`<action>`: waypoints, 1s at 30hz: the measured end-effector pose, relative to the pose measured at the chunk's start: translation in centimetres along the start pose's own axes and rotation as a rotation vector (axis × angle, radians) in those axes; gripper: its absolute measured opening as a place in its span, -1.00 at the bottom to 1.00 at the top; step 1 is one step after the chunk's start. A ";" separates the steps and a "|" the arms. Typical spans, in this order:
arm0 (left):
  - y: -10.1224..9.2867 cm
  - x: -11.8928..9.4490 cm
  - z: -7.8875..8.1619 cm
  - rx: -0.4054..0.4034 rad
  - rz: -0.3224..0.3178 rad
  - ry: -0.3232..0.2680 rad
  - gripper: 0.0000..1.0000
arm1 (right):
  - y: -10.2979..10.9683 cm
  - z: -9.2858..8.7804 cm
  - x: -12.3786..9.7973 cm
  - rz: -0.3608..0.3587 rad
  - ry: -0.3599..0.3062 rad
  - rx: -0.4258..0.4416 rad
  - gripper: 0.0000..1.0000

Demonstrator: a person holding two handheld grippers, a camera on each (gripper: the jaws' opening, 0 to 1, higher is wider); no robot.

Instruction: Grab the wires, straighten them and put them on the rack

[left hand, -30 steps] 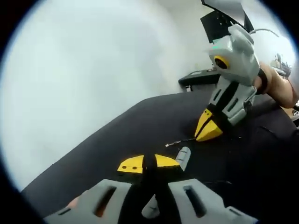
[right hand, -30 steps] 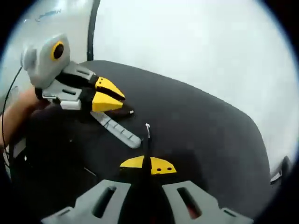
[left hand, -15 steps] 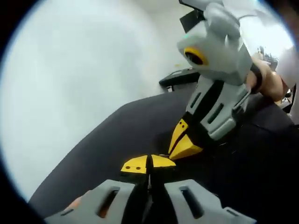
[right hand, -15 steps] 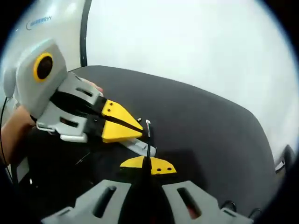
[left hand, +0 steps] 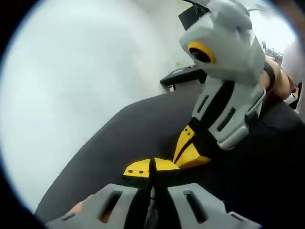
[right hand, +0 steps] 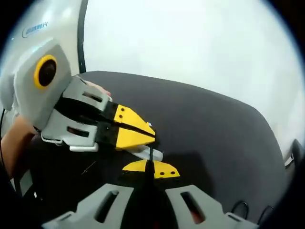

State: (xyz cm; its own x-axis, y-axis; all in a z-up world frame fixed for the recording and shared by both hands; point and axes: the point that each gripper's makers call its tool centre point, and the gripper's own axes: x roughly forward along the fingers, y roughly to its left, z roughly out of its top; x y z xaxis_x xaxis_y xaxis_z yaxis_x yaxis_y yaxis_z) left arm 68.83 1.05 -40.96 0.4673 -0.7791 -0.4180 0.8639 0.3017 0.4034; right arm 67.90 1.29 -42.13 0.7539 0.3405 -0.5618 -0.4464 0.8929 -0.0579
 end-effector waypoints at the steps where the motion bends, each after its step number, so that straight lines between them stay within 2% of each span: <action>1: 0.0 0.1 0.1 -0.006 0.006 -0.007 -0.90 | 0.0 0.0 0.0 -0.002 0.000 0.001 -0.99; 2: -0.5 0.1 0.5 -0.006 0.007 -0.014 -0.90 | 0.0 0.0 0.0 -0.003 -0.004 0.010 -0.99; 4: -0.1 -0.6 0.6 -0.015 0.005 -0.015 -0.90 | 0.0 0.0 -0.1 -0.006 -0.011 0.020 -0.99; 7: -0.2 -1.3 1.3 -0.036 -0.015 -0.059 -0.91 | 0.0 -0.1 -0.1 -0.004 -0.017 0.021 -0.99; 8: 0.3 -0.9 1.1 -0.037 -0.025 -0.054 -0.91 | 0.0 -0.1 0.0 -0.006 -0.018 0.018 -0.99; 11: -0.4 -0.3 0.3 -0.033 -0.046 -0.021 -0.91 | 0.1 0.0 0.0 -0.005 -0.018 0.018 -0.99; 14: -0.5 0.0 0.2 -0.038 -0.050 -0.022 -0.91 | 0.2 -0.1 0.0 -0.005 -0.020 0.004 -0.99; 16: 0.3 0.3 -0.1 -0.046 -0.034 -0.018 -0.91 | 0.2 0.0 0.0 -0.004 -0.026 0.000 -0.99; 19: 0.5 0.5 -0.2 -0.119 -0.047 -0.014 -0.91 | 0.3 0.1 0.0 -0.005 -0.030 -0.010 -0.99; 23: 0.5 0.8 -0.3 -0.109 -0.036 -0.015 -0.91 | 0.2 0.2 0.1 -0.007 -0.037 -0.031 -0.99; 28: 1.1 1.0 -0.8 -0.171 -0.028 0.009 -0.93 | 0.3 0.3 0.2 -0.012 -0.051 -0.095 -0.99; 30: 0.9 1.0 -0.8 -0.134 -0.025 0.006 -0.93 | 0.4 0.2 0.2 -0.014 -0.053 -0.105 -0.99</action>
State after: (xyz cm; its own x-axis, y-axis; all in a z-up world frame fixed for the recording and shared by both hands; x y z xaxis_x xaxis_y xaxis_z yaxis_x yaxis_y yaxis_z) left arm 70.25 1.02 -41.66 0.4464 -0.7841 -0.4312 0.8923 0.3538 0.2804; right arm 67.97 1.75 -42.09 0.7838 0.3459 -0.5157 -0.4815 0.8630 -0.1530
